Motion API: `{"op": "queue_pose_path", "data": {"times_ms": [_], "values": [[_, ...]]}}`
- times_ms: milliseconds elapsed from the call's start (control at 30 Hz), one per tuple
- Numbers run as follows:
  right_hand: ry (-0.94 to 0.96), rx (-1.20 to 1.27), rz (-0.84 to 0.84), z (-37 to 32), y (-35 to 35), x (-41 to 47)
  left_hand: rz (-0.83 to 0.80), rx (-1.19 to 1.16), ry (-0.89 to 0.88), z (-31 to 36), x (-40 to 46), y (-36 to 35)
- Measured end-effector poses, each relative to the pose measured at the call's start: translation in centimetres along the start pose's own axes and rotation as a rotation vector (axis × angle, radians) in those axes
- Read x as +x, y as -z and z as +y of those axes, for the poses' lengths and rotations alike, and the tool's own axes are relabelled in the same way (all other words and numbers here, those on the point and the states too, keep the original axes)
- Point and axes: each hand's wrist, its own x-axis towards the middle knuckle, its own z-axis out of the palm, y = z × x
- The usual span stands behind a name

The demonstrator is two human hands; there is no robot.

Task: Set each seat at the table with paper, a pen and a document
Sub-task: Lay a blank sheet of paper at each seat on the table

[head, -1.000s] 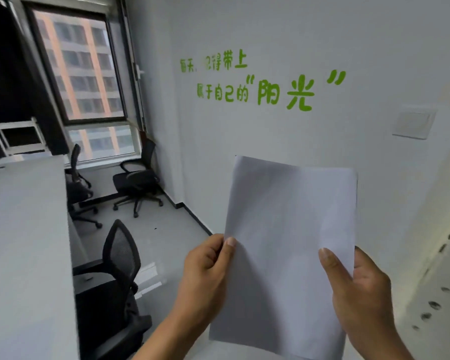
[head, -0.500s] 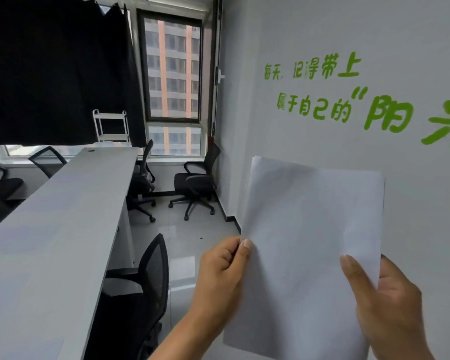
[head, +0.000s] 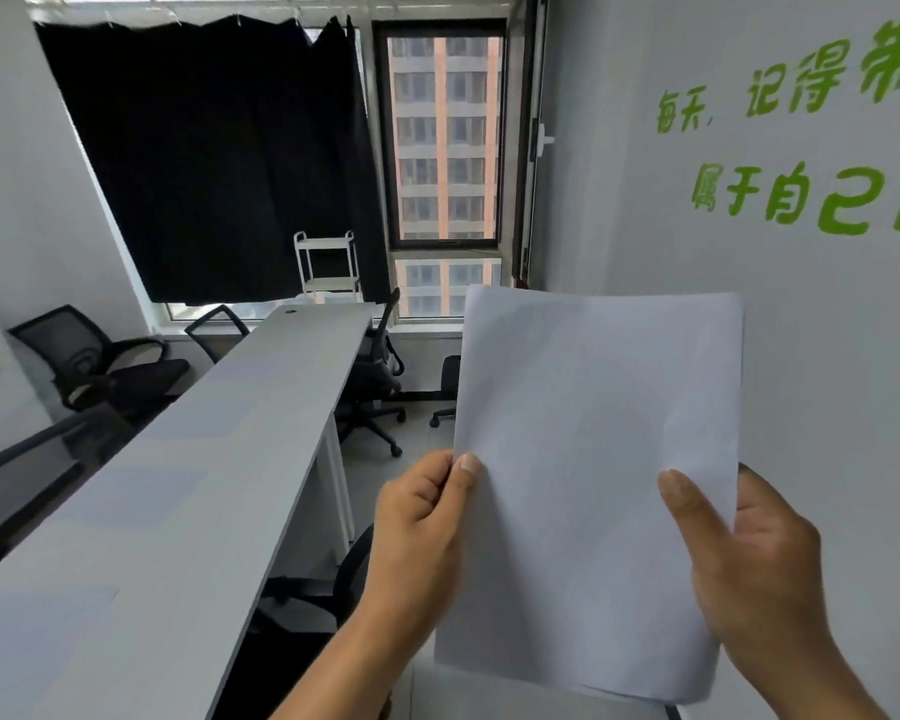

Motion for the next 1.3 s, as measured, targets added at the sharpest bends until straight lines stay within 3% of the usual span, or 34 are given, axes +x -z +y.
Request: {"op": "queue_pose_path", "data": {"times_ms": [200,500,800,1000,1300], "values": [[0.042,0.07,-0.181,4.3,-4.4,13.7,0.199,0.027,0.033,-3.5,9.6,-4.7],[0.094,0.153,-0.428,7.2,-13.2,26.5,0.422,0.116,0.051,-7.5,19.6,-5.5],[0.109,0.142,-0.527,11.8,-28.8,36.7,0.536,0.134,-0.007,-17.4,33.3,-0.6],[0.101,0.096,-0.566,12.9,-38.9,42.3,0.573,0.115,0.067,-21.6,40.9,3.0],[0.112,0.144,-0.916,12.7,-56.6,43.3,0.875,0.204,0.126,-26.0,44.6,13.3]]}}
